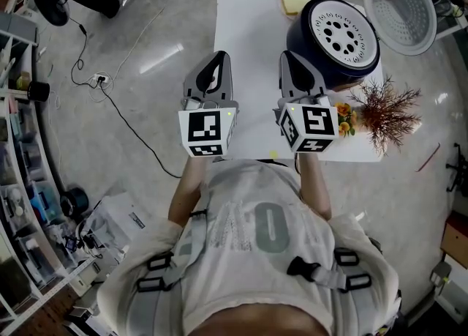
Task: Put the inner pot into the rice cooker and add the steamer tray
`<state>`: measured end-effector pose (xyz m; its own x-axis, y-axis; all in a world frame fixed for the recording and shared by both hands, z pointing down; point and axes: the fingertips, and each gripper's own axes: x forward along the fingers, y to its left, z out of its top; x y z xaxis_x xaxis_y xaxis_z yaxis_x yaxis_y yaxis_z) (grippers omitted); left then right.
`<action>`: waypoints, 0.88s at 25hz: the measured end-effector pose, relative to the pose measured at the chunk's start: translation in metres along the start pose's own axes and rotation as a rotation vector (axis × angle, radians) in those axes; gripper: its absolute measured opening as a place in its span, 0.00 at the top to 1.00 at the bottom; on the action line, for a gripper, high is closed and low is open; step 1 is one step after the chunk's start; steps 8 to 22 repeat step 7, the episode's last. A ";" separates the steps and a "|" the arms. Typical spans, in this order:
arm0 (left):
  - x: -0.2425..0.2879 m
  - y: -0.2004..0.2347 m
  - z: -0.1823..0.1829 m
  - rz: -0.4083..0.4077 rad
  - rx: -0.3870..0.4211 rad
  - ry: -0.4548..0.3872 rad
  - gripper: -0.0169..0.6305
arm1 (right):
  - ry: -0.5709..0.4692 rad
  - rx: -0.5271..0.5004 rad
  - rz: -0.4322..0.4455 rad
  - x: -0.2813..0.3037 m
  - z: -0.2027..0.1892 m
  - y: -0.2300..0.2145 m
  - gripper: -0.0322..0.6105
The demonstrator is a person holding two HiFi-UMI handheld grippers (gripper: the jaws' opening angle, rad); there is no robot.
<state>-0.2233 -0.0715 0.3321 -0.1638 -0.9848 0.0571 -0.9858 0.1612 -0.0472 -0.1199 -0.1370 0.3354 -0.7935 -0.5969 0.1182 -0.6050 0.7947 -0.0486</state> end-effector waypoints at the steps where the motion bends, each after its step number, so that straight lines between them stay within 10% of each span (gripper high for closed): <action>1: 0.001 0.000 -0.001 0.000 0.000 0.004 0.94 | 0.000 -0.002 0.000 0.000 0.000 -0.001 0.94; 22: 0.004 0.000 -0.004 0.006 -0.009 0.012 0.94 | 0.010 -0.007 0.000 -0.002 -0.003 -0.006 0.94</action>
